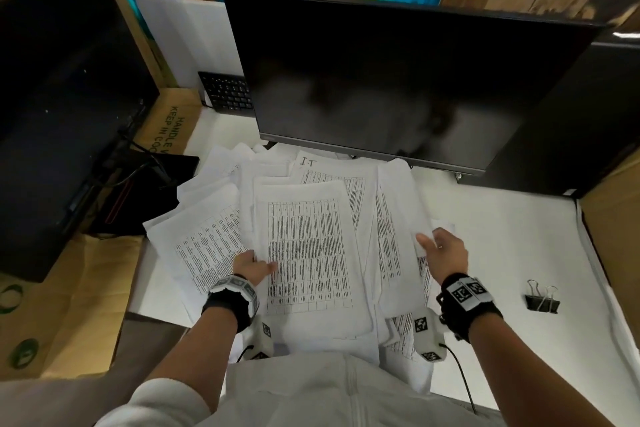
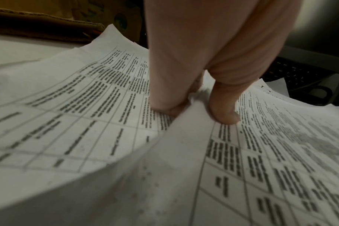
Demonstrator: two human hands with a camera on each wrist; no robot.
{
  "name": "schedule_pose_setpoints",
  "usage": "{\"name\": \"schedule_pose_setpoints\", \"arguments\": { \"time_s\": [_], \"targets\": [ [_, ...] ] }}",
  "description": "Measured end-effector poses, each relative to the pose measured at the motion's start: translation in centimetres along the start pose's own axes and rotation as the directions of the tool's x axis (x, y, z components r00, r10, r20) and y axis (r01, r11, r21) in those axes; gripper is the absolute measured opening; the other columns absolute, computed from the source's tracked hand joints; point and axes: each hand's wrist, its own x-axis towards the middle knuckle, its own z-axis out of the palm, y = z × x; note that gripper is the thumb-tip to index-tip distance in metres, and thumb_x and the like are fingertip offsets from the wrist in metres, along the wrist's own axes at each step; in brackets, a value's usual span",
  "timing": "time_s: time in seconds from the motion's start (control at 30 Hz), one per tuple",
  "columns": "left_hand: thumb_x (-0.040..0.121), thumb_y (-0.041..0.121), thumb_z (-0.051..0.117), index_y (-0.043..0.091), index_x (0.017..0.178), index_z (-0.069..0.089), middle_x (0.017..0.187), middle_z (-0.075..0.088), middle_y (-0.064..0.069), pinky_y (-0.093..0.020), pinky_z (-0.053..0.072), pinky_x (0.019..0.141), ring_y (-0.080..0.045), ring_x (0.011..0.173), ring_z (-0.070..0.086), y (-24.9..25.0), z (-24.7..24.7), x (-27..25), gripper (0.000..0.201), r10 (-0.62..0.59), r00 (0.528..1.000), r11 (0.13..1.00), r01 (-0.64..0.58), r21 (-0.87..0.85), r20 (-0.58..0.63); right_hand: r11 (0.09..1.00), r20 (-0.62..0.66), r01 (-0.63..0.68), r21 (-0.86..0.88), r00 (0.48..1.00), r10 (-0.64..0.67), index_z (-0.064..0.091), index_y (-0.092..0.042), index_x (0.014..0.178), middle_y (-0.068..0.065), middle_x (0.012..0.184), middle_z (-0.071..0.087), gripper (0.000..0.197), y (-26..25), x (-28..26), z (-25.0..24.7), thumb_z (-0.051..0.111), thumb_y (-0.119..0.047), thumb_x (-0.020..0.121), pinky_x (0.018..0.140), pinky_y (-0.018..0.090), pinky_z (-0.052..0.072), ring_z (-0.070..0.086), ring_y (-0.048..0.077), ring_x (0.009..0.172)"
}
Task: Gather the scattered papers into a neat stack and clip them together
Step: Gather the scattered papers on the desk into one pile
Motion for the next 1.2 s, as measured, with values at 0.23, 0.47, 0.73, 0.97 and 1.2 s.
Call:
{"name": "schedule_pose_setpoints", "arguments": {
  "time_s": [0.23,0.47,0.73,0.97,1.2],
  "targets": [
    [0.090,0.003,0.060,-0.009,0.131,0.045,0.133,0.053,-0.018,-0.039,0.041,0.104,-0.036,0.127,0.049,0.3,0.0,-0.6,0.046,-0.024,1.000,0.999,0.025,0.027,-0.014,0.989,-0.259,-0.095,0.111,0.958,0.122,0.064,0.002,0.105,0.021,0.088,0.065,0.024,1.4,-0.2,-1.7,0.058,-0.016,0.090,0.074,0.030,0.044,0.058,0.032,0.079],
    [0.090,0.001,0.057,-0.009,0.122,0.052,0.108,0.061,-0.017,-0.039,0.049,0.094,-0.037,0.112,0.057,0.0,0.0,-0.2,0.033,-0.040,0.999,0.997,0.039,0.060,0.007,0.653,0.315,-0.399,0.644,0.916,0.249,0.045,-0.007,0.119,0.016,0.113,0.059,0.029,3.0,-1.0,-0.2,0.054,0.000,0.093,0.071,0.037,0.061,0.063,0.032,0.093],
    [0.096,0.024,0.055,-0.005,0.138,0.042,0.150,0.036,-0.020,-0.040,0.029,0.116,-0.036,0.137,0.037,-0.3,-1.4,-0.1,0.053,-0.136,0.990,0.988,0.133,0.074,0.039,0.892,-0.009,-0.284,0.350,0.952,0.307,0.060,0.003,0.101,0.020,0.092,0.061,0.028,4.7,0.7,-2.4,0.037,0.006,0.087,0.064,0.031,0.049,0.055,0.027,0.071],
    [0.093,0.012,0.057,-0.005,0.133,0.049,0.126,0.059,-0.022,-0.048,0.045,0.102,-0.038,0.115,0.056,-0.1,-2.1,1.2,0.044,-0.046,0.999,0.985,0.045,-0.167,-0.001,0.892,0.251,-0.329,0.310,0.933,0.257,0.063,0.000,0.101,0.021,0.101,0.065,0.015,3.2,0.1,-0.2,0.053,-0.004,0.091,0.076,0.040,0.055,0.062,0.031,0.087],
    [0.091,-0.001,0.052,-0.006,0.132,0.050,0.128,0.058,-0.023,-0.038,0.044,0.095,-0.036,0.113,0.055,-0.4,-2.2,0.5,0.041,0.009,0.996,0.997,-0.017,-0.078,-0.092,0.945,0.285,-0.257,0.200,0.939,0.195,0.055,0.005,0.126,0.023,0.124,0.061,0.034,1.0,-1.6,0.0,0.050,-0.001,0.093,0.088,0.034,0.045,0.057,0.027,0.101]
  ]
}}
